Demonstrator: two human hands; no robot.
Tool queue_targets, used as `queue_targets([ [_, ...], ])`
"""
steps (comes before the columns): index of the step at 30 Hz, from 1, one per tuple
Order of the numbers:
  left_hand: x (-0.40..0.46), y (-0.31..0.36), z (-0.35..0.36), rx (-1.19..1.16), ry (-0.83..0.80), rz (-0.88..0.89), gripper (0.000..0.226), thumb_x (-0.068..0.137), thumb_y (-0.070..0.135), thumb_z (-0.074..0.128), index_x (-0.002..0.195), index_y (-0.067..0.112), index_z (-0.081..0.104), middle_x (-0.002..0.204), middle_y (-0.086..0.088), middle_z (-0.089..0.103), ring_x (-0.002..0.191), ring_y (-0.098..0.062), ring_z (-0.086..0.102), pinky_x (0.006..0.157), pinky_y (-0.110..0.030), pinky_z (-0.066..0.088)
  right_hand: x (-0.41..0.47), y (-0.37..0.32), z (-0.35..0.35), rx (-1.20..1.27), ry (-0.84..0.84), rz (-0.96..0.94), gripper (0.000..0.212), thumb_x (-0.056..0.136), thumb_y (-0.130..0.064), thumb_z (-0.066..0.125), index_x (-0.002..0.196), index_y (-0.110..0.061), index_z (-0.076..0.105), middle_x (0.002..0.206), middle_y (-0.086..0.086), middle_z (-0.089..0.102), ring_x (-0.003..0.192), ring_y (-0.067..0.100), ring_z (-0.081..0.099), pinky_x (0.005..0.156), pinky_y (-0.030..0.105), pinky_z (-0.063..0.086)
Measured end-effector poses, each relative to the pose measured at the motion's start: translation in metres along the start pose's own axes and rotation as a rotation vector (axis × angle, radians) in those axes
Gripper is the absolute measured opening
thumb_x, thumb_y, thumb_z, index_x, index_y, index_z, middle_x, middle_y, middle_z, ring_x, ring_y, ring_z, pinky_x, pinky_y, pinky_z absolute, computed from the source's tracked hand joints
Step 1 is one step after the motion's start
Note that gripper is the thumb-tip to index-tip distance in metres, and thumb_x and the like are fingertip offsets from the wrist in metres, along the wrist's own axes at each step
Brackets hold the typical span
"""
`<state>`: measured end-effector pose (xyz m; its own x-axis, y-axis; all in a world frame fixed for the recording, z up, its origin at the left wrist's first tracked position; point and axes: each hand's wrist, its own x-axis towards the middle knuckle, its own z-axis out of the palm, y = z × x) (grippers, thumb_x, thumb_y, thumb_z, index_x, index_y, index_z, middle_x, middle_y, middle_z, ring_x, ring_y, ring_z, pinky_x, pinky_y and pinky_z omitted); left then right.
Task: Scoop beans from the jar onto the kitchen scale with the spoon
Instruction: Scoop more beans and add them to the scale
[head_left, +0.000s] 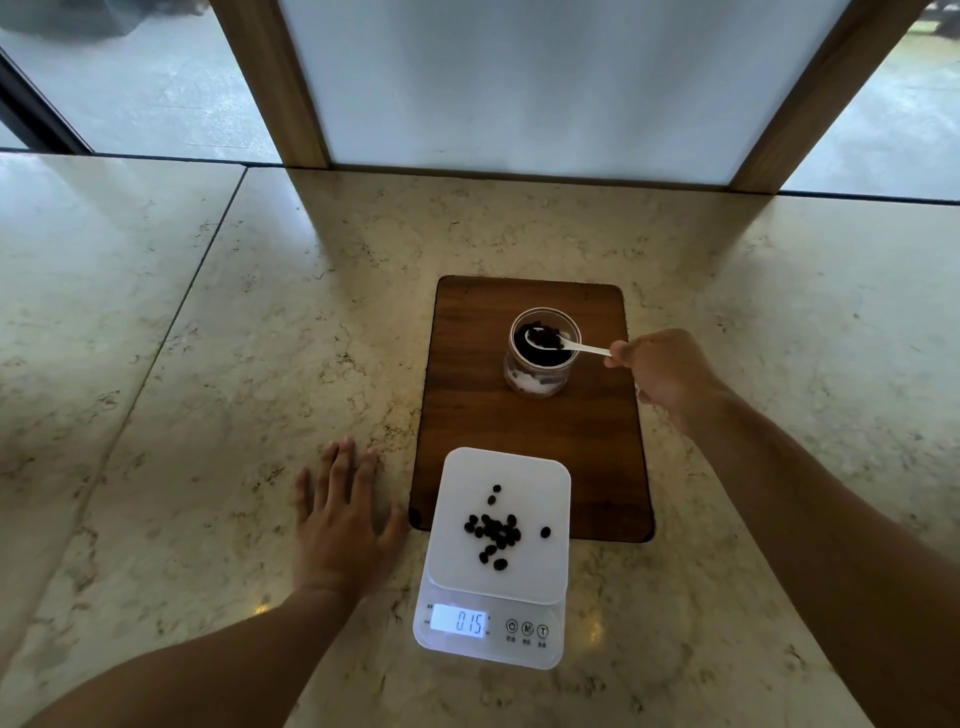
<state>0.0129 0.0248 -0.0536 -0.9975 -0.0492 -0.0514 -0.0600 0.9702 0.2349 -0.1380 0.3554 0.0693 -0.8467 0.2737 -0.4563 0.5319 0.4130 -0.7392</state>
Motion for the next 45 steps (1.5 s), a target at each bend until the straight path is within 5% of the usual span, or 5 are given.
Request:
queue_targets([
  [5, 0.000, 0.000, -0.001, 0.012, -0.003, 0.000, 0.076, 0.087, 0.056, 0.030, 0.151, 0.016, 0.030, 0.162, -0.014, 0.020, 0.152, -0.025, 0.002, 0.122, -0.052, 0.002, -0.018, 0.001, -0.003, -0.019, 0.014, -0.068, 0.023, 0.094, -0.026, 0.062, 0.081, -0.014, 0.076, 0.058, 0.001, 0.049, 0.055, 0.016, 0.044, 0.055, 0.032, 0.040],
  [17, 0.000, 0.002, -0.003, -0.007, -0.008, -0.007, 0.077, 0.086, 0.057, 0.027, 0.152, 0.017, 0.027, 0.163, -0.013, 0.016, 0.152, -0.024, -0.002, 0.122, -0.050, -0.002, -0.063, 0.042, 0.005, -0.028, -0.159, -0.123, 0.031, 0.095, -0.033, 0.059, 0.073, -0.021, 0.077, 0.046, -0.002, 0.037, 0.052, 0.026, 0.029, 0.056, 0.038, 0.027],
  [24, 0.007, 0.006, -0.005, -0.031, 0.014, -0.022, 0.077, 0.084, 0.056, 0.030, 0.151, 0.016, 0.030, 0.163, -0.012, 0.018, 0.152, -0.023, 0.000, 0.122, -0.052, 0.001, -0.085, 0.056, 0.019, -0.084, -0.251, -0.126, 0.029, 0.097, -0.024, 0.057, 0.074, -0.018, 0.074, 0.034, -0.022, 0.048, 0.033, -0.006, 0.046, 0.055, 0.022, 0.029],
  [32, -0.002, 0.003, -0.003, -0.020, -0.013, -0.024, 0.078, 0.085, 0.058, 0.027, 0.152, 0.017, 0.027, 0.164, -0.011, 0.016, 0.152, -0.021, -0.003, 0.122, -0.051, 0.000, -0.101, 0.098, 0.032, -0.129, -0.281, -0.147, 0.027, 0.094, -0.034, 0.061, 0.074, -0.029, 0.077, 0.046, -0.006, 0.045, 0.045, 0.014, 0.035, 0.052, 0.029, 0.031],
  [45, 0.000, 0.001, -0.001, -0.019, -0.012, -0.016, 0.077, 0.085, 0.057, 0.028, 0.151, 0.017, 0.028, 0.164, -0.012, 0.015, 0.152, -0.022, -0.003, 0.122, -0.052, -0.001, -0.106, 0.101, 0.031, -0.122, -0.195, -0.177, 0.020, 0.092, -0.025, 0.065, 0.077, -0.034, 0.075, 0.057, -0.027, 0.065, 0.053, -0.009, 0.057, 0.056, 0.018, 0.037],
])
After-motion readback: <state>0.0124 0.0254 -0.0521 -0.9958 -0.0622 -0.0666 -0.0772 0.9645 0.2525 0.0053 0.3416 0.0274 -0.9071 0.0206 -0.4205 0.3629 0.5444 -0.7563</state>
